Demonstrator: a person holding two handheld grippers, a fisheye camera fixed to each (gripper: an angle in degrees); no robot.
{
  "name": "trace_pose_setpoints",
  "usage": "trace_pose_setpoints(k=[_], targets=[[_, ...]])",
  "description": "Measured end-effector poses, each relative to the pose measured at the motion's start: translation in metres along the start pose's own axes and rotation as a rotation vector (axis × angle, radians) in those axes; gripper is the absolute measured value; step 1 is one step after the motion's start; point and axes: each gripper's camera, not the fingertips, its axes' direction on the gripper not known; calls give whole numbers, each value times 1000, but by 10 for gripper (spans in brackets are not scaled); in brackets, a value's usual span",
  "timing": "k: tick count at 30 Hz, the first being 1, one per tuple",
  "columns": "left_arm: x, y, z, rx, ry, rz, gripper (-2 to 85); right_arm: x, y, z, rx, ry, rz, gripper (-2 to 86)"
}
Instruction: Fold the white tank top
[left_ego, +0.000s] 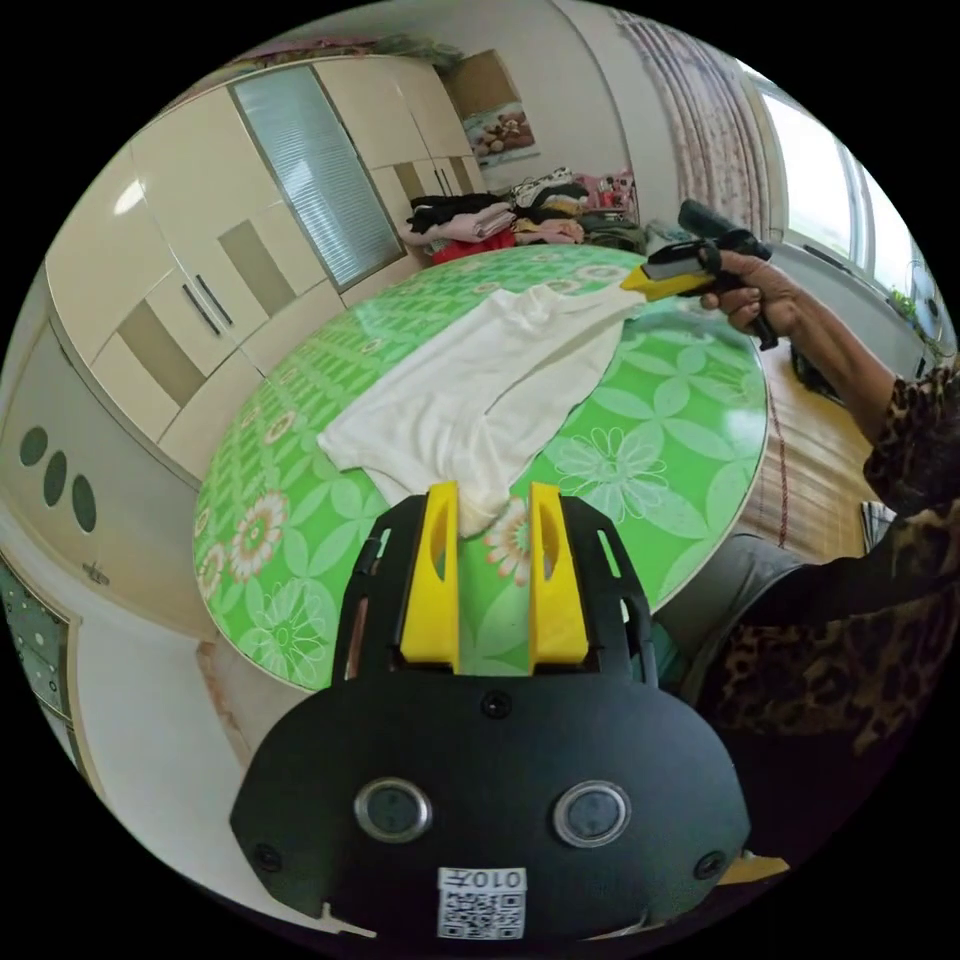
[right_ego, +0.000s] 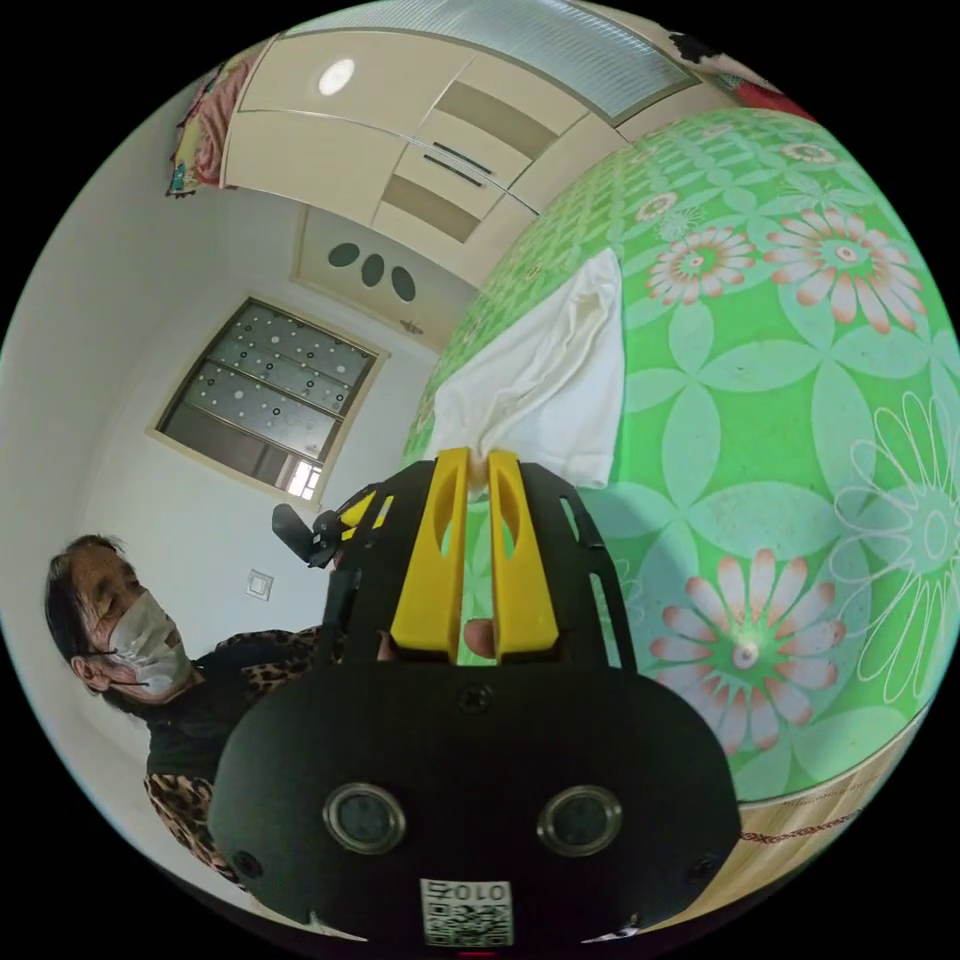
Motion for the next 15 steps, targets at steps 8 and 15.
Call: trace_pose_setpoints(k=[8,15], targets=[[13,8,-13,-3,-3,-74,32,-19,10,-4,3,-3,-22,55],[2,12,-22,20,46,-158,3,-33,24,3,0,16,-10,53]])
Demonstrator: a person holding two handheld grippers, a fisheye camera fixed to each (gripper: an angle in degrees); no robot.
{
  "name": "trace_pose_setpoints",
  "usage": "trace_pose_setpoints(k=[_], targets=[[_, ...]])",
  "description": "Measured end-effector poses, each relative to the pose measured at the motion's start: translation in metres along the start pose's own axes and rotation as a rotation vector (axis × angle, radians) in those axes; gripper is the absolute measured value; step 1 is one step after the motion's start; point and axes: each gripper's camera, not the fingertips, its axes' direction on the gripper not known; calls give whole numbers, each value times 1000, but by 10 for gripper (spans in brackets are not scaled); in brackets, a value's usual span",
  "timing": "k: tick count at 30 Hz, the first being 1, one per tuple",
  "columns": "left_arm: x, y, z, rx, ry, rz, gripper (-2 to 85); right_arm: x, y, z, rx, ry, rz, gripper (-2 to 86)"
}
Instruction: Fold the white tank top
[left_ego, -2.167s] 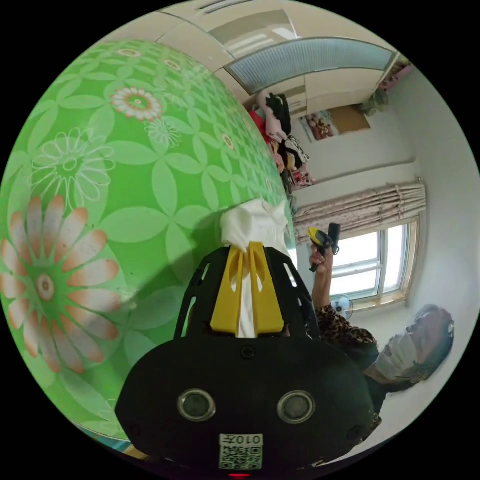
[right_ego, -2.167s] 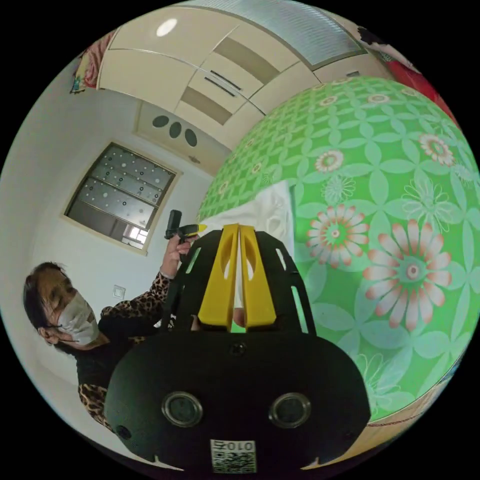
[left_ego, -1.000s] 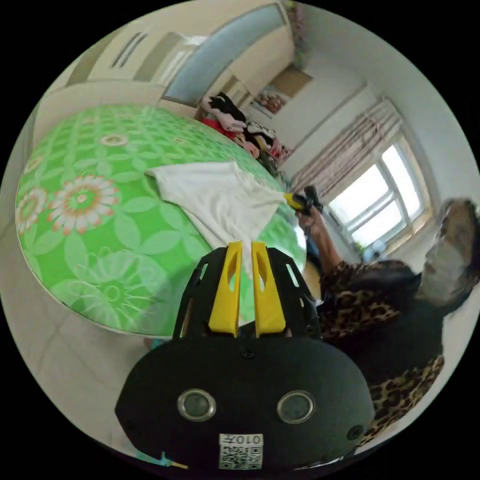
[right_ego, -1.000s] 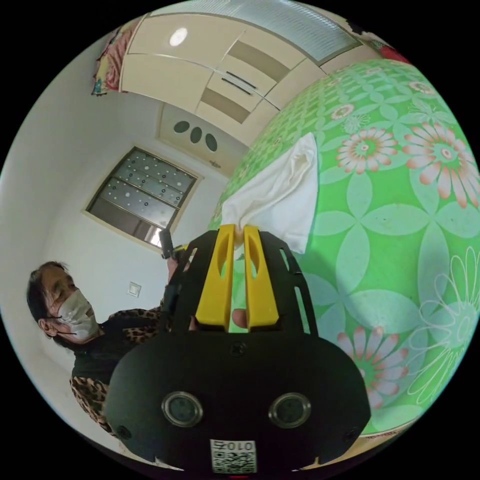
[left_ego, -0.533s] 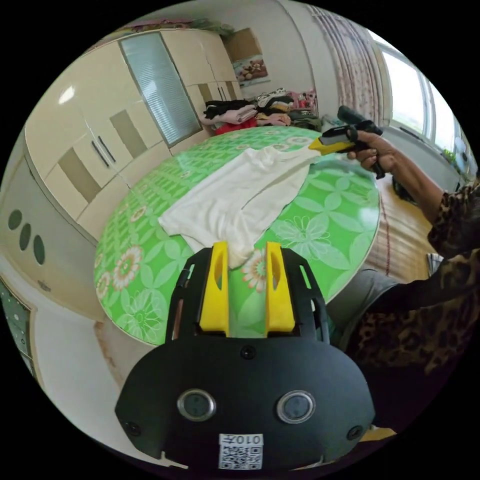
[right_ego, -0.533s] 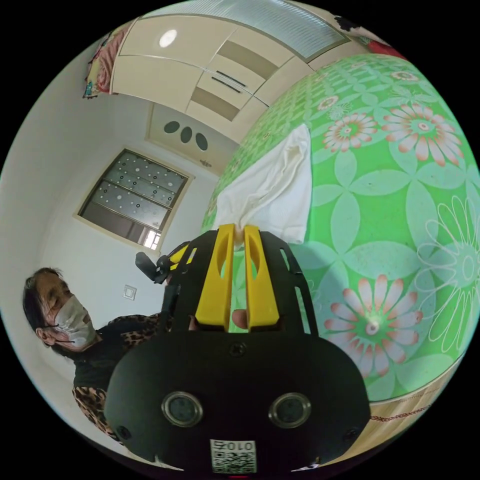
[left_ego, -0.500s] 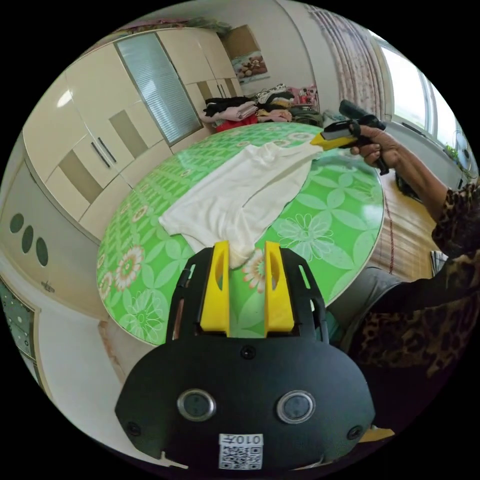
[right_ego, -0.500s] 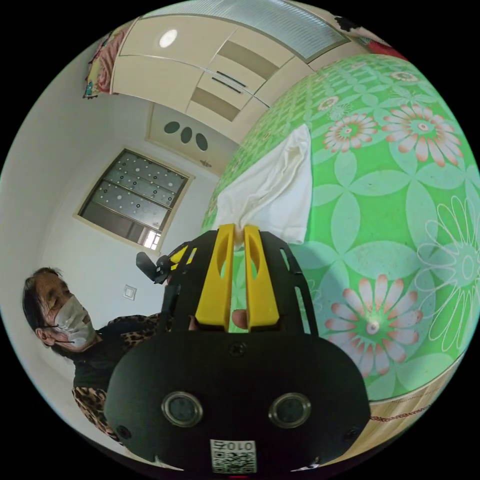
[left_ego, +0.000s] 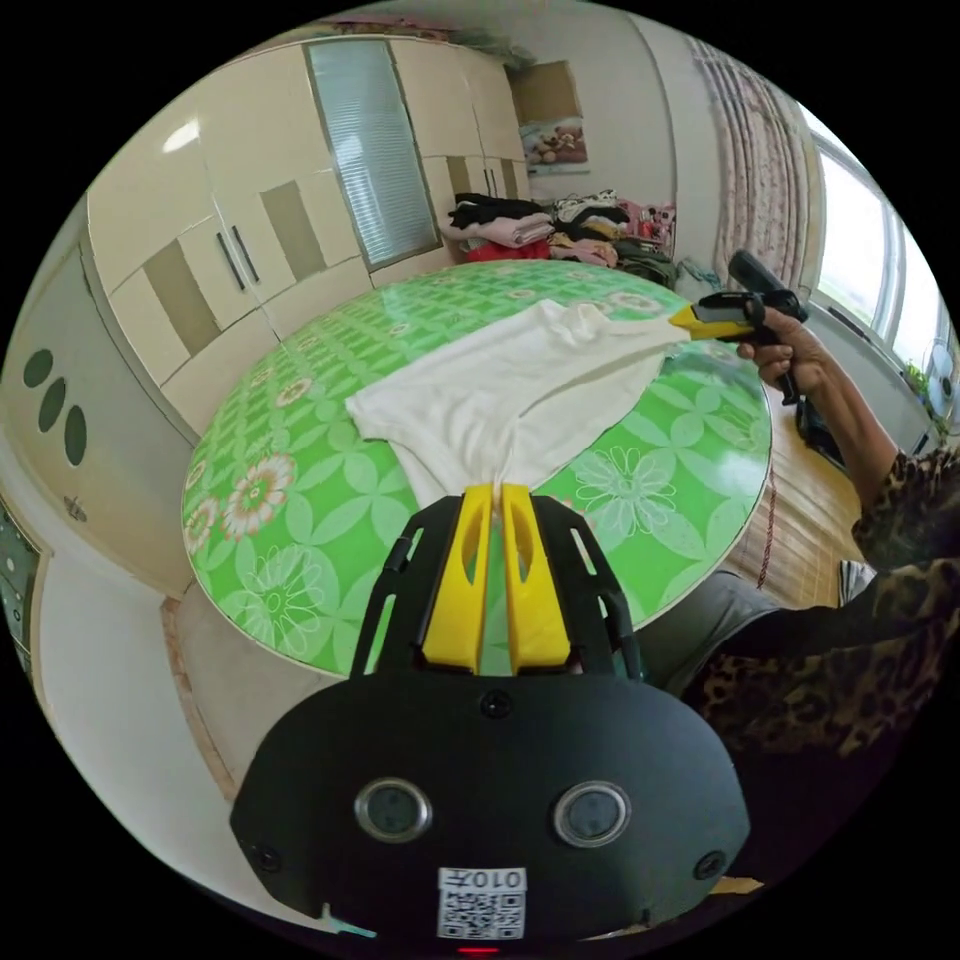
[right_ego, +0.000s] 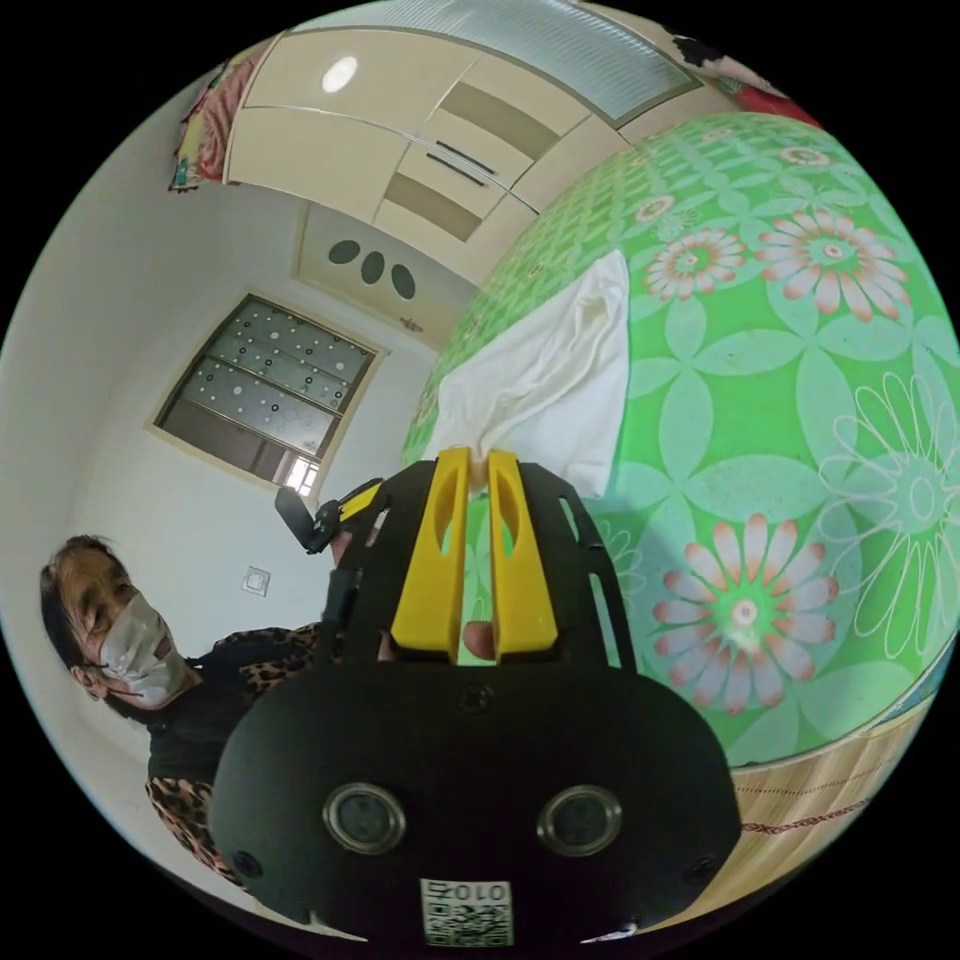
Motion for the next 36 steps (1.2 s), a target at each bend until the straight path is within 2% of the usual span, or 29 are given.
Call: trace_pose_setpoints(k=[3,6,8,10,13,18,21,28,33,36], targets=[[-5,2,-15,15,12,4,1,-16,8,-1,22,21,-40,52],[-8,5,-32,40,48,11,0,-31,15,4,5,-92,-129,53],[-8,9,-43,63,46,39,0,-29,18,9,-19,-89,-67,54],[-12,10,-41,40,67,36,0,-45,25,14,-50,72,-76,56],[-19,12,-43,52,91,29,-1,-70,42,16,-57,204,-113,68],[-32,-5,-60,112,133,59,-1,-105,66,33,-48,315,-124,98],[-34,-21,-65,110,110,97,-1,-139,76,58,-49,411,-205,124],[-50,-46,-67,106,99,135,-1,-190,78,139,-94,823,-373,92],[-68,-42,-62,111,129,119,-1,-190,72,150,-181,775,-403,53],[-81,-40,-61,110,123,115,-1,-200,63,125,-120,640,-432,43]])
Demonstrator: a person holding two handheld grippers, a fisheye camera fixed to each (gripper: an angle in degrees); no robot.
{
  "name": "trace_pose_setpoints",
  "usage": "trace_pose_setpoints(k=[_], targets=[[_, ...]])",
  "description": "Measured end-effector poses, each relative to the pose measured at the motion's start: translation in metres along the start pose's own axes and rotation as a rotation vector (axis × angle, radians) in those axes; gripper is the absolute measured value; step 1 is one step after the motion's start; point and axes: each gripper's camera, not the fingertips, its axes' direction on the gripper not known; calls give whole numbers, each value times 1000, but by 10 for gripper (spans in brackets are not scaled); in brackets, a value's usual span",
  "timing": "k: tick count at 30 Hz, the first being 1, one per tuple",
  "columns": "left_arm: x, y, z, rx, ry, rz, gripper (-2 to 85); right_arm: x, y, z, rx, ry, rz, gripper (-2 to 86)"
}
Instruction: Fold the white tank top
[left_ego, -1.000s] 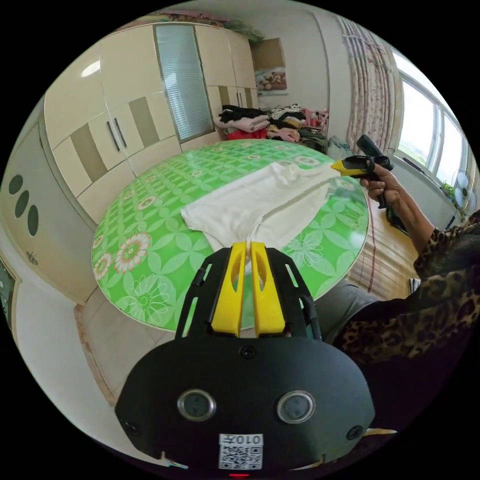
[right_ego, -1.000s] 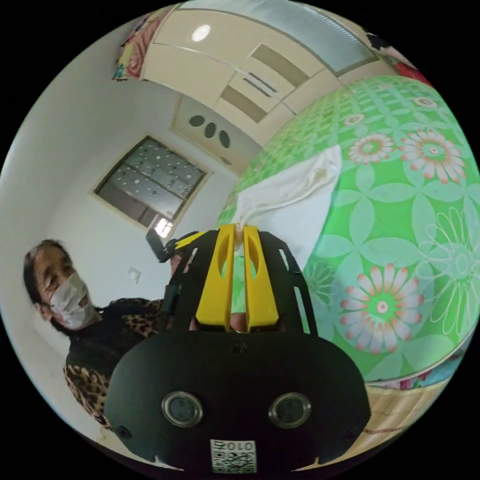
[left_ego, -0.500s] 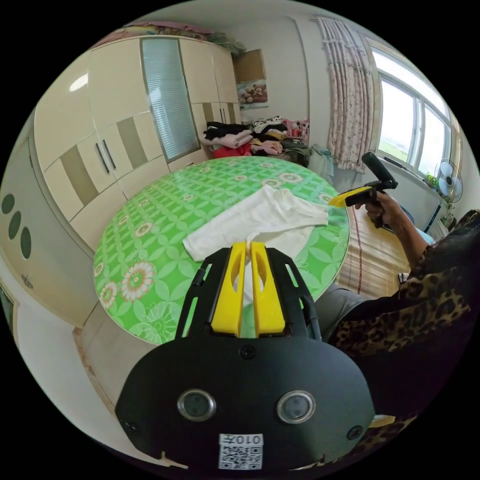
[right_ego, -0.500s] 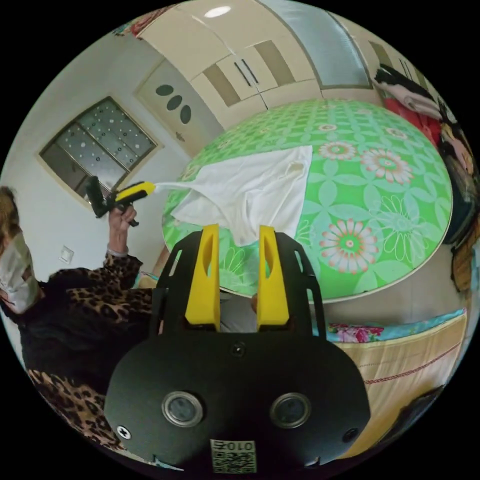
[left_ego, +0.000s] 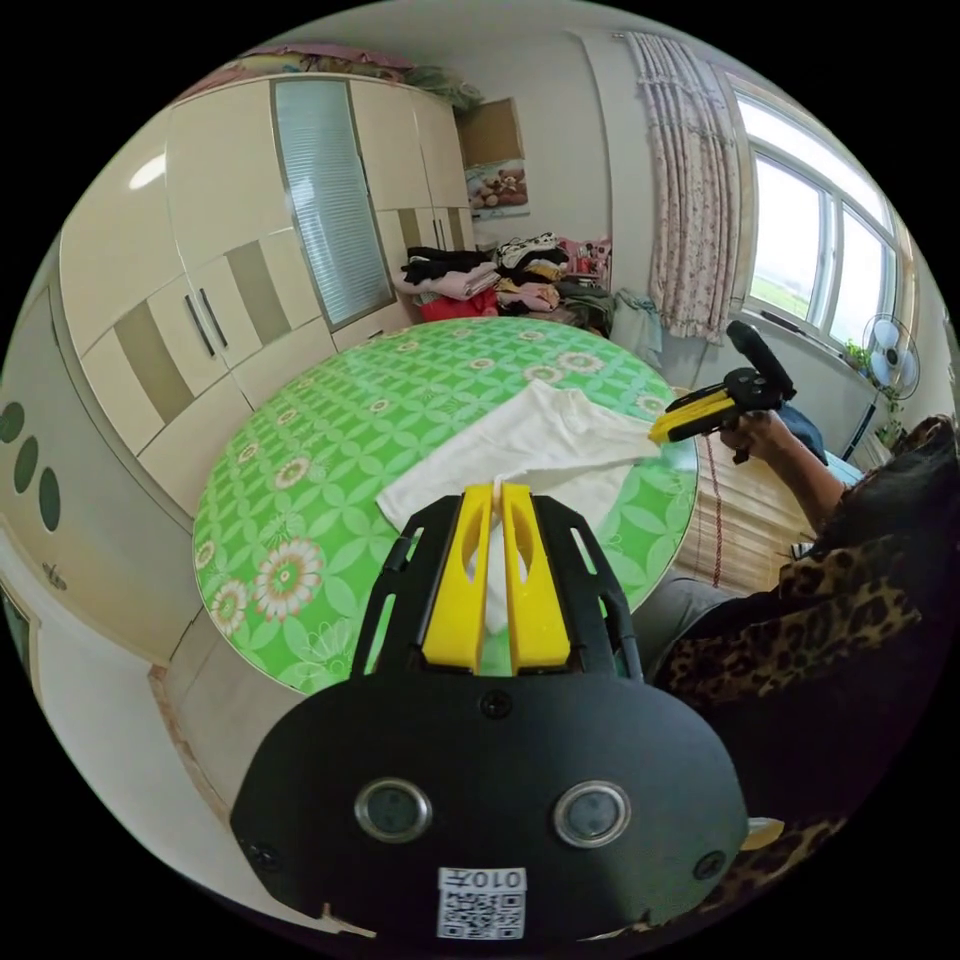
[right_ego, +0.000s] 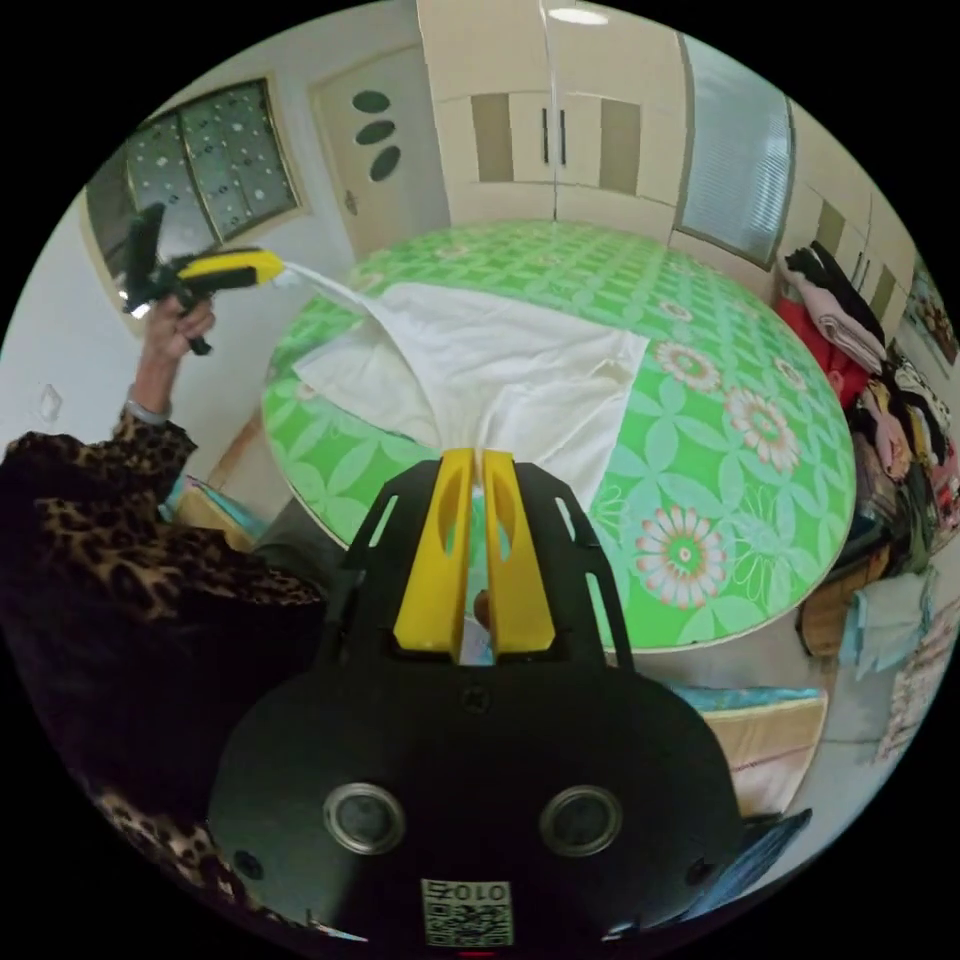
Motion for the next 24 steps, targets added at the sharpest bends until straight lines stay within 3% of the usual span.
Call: trace_pose_setpoints(k=[4,8,15,19,22,24], targets=[[-26,-13,-13,59,6,14,-1,32,-29,-46,160,-227,-55,40],[-74,-52,-9,80,-41,37,-1,78,-79,-72,252,-273,-46,40],[-204,-145,75,28,-30,-67,-1,236,-207,-37,366,-359,227,41],[-294,-178,190,-150,31,-182,0,323,-269,51,176,-451,426,43],[-350,-173,263,-243,181,-330,0,352,-287,98,7,-444,466,36],[-377,-162,289,-228,318,-419,1,362,-286,104,22,-450,453,32]])
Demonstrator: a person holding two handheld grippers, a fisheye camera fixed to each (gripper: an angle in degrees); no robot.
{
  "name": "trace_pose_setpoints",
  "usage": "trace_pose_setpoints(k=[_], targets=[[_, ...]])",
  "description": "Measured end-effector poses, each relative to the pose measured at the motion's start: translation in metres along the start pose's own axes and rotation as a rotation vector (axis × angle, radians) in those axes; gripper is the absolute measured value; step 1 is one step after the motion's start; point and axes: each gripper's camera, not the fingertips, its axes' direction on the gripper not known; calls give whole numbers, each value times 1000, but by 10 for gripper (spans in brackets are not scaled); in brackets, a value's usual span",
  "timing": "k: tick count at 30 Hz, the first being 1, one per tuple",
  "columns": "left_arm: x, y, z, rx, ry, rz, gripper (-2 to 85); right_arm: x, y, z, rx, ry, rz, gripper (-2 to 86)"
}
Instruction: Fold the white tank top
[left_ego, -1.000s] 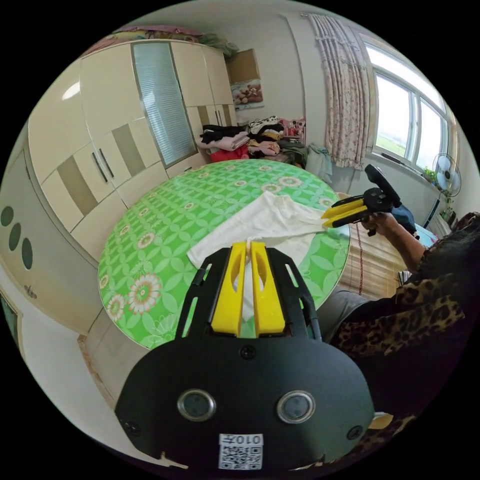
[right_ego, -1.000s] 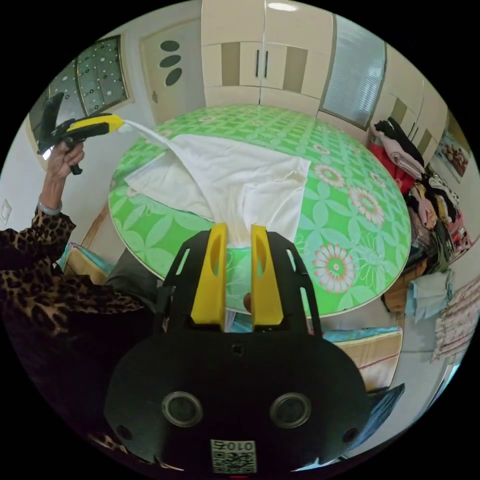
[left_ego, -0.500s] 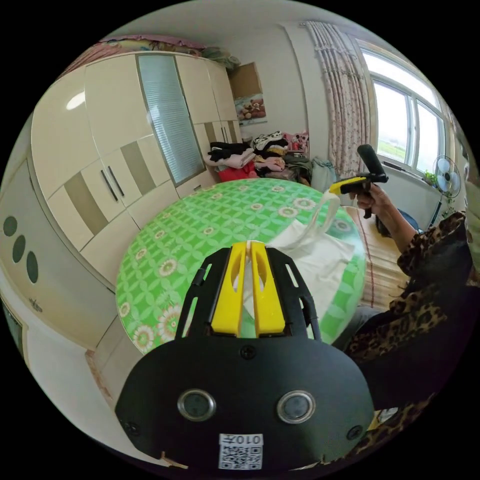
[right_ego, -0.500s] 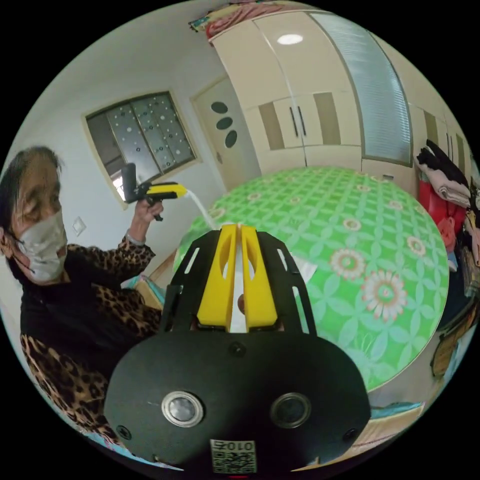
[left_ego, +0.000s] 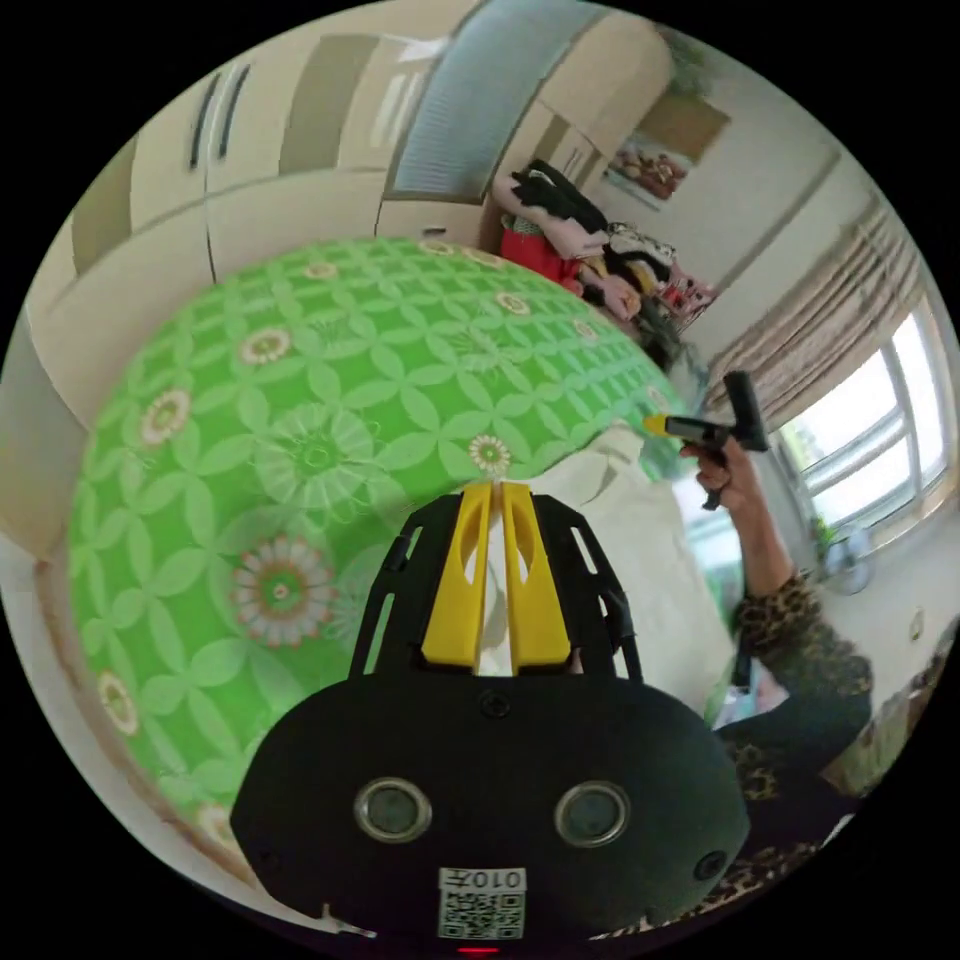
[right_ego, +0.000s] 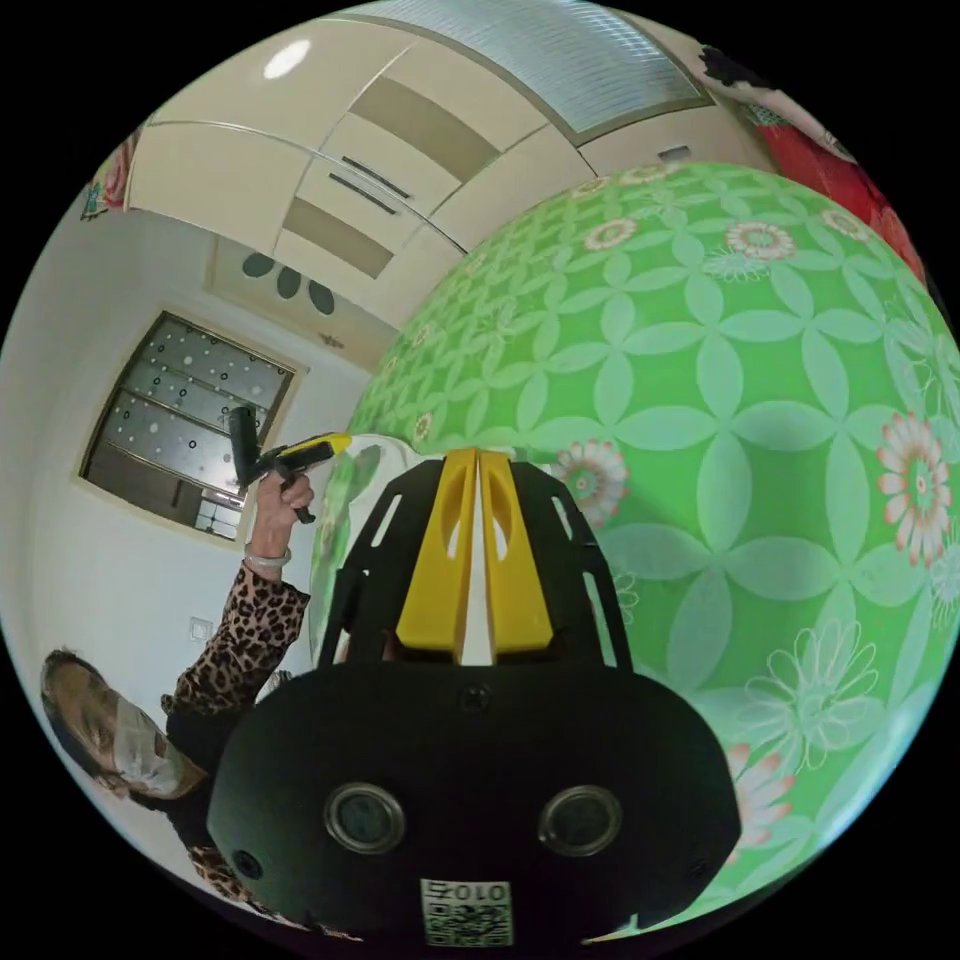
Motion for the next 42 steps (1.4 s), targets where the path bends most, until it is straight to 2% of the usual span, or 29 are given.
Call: trace_pose_setpoints(k=[4,8,11,13,15,17,18,20,21,25,26,27,28,31,32,37,42], targets=[[-84,2,17,57,240,-255,2,28,-2,-15,50,-74,47,28],[-150,44,22,182,481,-557,2,34,22,-41,111,-73,61,27],[-173,70,36,158,590,-700,1,25,54,-59,112,-90,41,26],[-167,68,41,104,600,-627,1,9,85,-67,85,-78,15,27],[-146,57,34,63,500,-521,0,-1,110,-70,75,-64,9,26],[-91,30,3,132,336,-245,0,-10,134,-72,80,-64,3,27],[-80,27,-4,158,298,-219,0,-13,148,-74,87,-69,4,27],[-54,21,-31,281,68,-259,0,-17,167,-77,103,-71,5,28],[-49,20,-35,304,19,-266,0,-19,178,-79,109,-74,10,28],[-3,-1,-23,131,-265,-102,4,-21,208,-88,106,-117,24,29],[10,1,-23,140,-392,-90,6,-22,212,-89,107,-121,23,30],[14,3,-26,157,-433,-100,9,-22,218,-93,111,-124,26,31],[18,9,-32,196,-424,-132,13,-24,225,-96,115,-122,37,33],[26,44,-47,268,-79,-89,40,-40,248,-104,120,-97,16,42],[36,67,-52,275,-18,-70,50,-44,253,-104,112,-85,11,49],[86,201,-52,192,47,38,76,-72,319,-93,4,54,61,98],[142,336,-54,172,96,114,76,-100,374,-75,2,38,20,106]])
